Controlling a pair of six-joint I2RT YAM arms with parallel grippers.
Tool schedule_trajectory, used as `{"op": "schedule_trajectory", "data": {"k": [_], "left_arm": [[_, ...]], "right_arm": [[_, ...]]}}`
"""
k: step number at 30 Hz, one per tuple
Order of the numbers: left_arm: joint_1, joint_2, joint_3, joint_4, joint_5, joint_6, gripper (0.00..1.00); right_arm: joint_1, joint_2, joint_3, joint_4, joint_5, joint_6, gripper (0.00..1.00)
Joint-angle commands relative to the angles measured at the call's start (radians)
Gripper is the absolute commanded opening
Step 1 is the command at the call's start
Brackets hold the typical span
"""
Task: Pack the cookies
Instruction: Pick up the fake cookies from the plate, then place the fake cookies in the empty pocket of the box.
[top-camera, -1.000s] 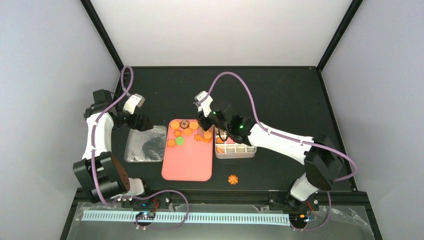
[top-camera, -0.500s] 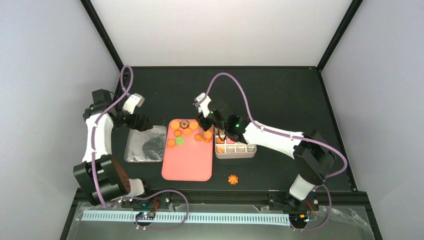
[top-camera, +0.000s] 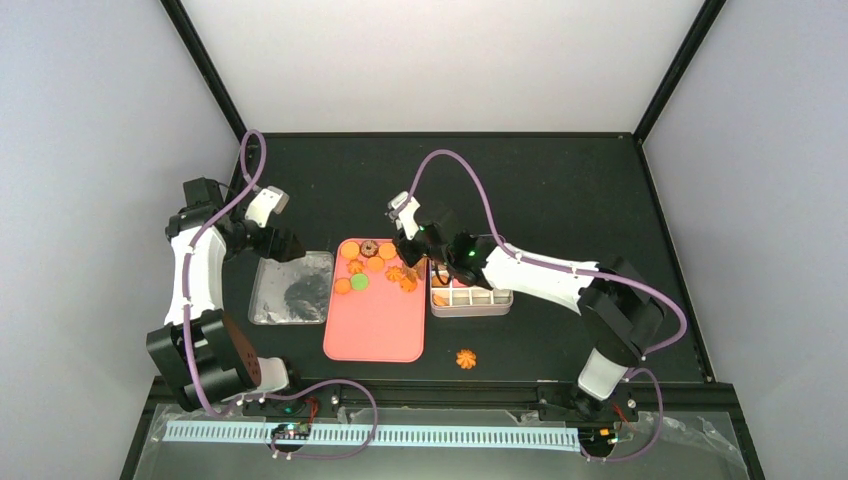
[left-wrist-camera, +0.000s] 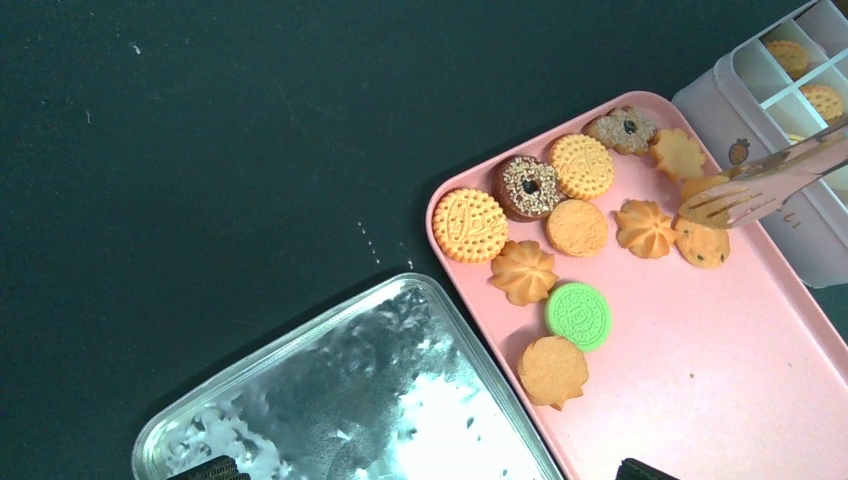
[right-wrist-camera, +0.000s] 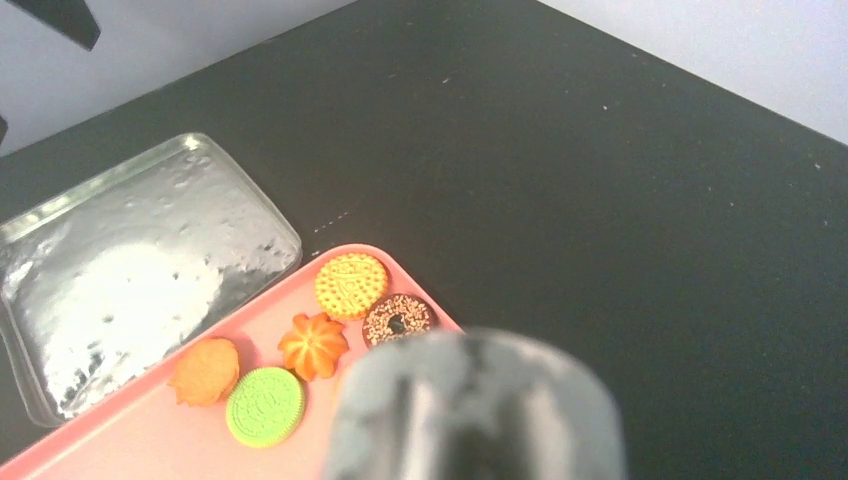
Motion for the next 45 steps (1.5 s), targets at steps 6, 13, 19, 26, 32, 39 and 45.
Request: {"op": "schedule_trajectory", "data": {"k": [6, 13, 19, 26, 32, 39, 45], "left_arm": [[0.004, -0.017, 0.044, -0.014, 0.011, 0.02, 0.99], [0.004, -0.016, 0.047, -0.013, 0.011, 0.021, 0.99], [0.004, -0.015, 0.052, -0.015, 0.021, 0.022, 0.99], [0.003, -0.011, 0.048, -0.009, 0.042, 0.02, 0.99], [0.003, -0.012, 0.046, -0.008, 0.041, 0.021, 0.99], [0.003, -0.018, 0.043, -0.011, 0.036, 0.022, 0.99], [0.003, -0.017, 0.043, -0.011, 0.035, 0.023, 0.99]], "right_arm": [[-0.001, -0.064, 0.036, -0.01, 0.003, -0.014, 0.01], [-0.001, -0.165, 0.053, -0.04, -0.001, -0.012, 0.01], [-0.007, -0.335, -0.038, -0.094, 0.032, -0.021, 0.01], [-0.033, -0.55, -0.21, -0.181, 0.046, -0.017, 0.01], [-0.036, -0.62, -0.298, -0.201, 0.046, 0.007, 0.01], [-0.035, -0.591, -0.306, -0.187, 0.014, 0.024, 0.07], [-0.036, -0.587, -0.317, -0.192, 0.023, 0.016, 0.22]]}}
